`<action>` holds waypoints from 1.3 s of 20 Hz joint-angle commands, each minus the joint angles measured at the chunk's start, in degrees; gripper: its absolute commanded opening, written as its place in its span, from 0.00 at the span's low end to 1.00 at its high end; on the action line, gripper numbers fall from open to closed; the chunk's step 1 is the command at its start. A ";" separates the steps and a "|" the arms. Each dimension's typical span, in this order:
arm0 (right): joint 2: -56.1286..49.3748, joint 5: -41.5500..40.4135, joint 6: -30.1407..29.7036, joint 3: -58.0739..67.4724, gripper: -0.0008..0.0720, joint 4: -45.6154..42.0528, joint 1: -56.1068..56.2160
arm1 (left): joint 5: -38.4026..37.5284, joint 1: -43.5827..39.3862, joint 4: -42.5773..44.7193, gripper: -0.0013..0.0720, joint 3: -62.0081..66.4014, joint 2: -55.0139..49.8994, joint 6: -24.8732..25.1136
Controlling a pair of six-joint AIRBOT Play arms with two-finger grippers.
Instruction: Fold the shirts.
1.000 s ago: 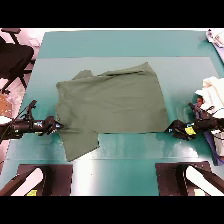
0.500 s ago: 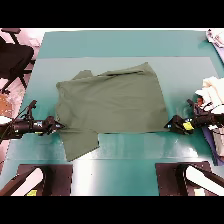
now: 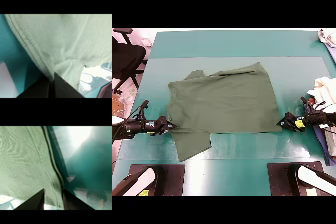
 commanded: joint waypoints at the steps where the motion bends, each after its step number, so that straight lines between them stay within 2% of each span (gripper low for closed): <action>1: 1.84 1.18 0.11 -0.02 0.43 -0.55 0.11 | 0.00 0.04 0.00 0.05 0.07 0.04 0.02; 5: 3.78 1.62 0.35 -0.07 0.43 -0.52 0.11 | 0.02 0.04 0.00 0.05 0.07 0.04 0.02; 11: -0.68 2.16 -1.38 -0.31 0.43 1.40 0.11 | -0.04 0.04 0.00 0.05 0.07 0.04 0.04; 12: -1.03 2.03 -2.27 -0.31 0.38 3.17 0.13 | -0.04 0.04 0.00 0.05 0.07 0.04 0.02; 14: -0.87 1.27 -2.51 -0.31 0.10 5.55 0.15 | -0.13 0.04 -0.02 0.05 0.07 0.04 0.02; 15: -0.72 1.16 -2.84 -0.31 0.04 7.08 0.11 | -0.33 0.04 -0.26 0.05 0.07 0.04 0.04; 19: 5.81 2.12 -5.31 -0.20 0.04 14.95 0.09 | -4.72 0.04 -7.15 0.05 2.45 0.07 4.61; 23: 18.49 3.72 -5.88 5.11 0.04 22.01 0.11 | -14.29 0.04 -12.79 0.05 13.22 1.66 5.16; 26: 26.84 3.10 -3.98 13.55 0.04 21.90 -0.02 | -11.98 0.07 -15.61 0.05 21.51 9.38 4.31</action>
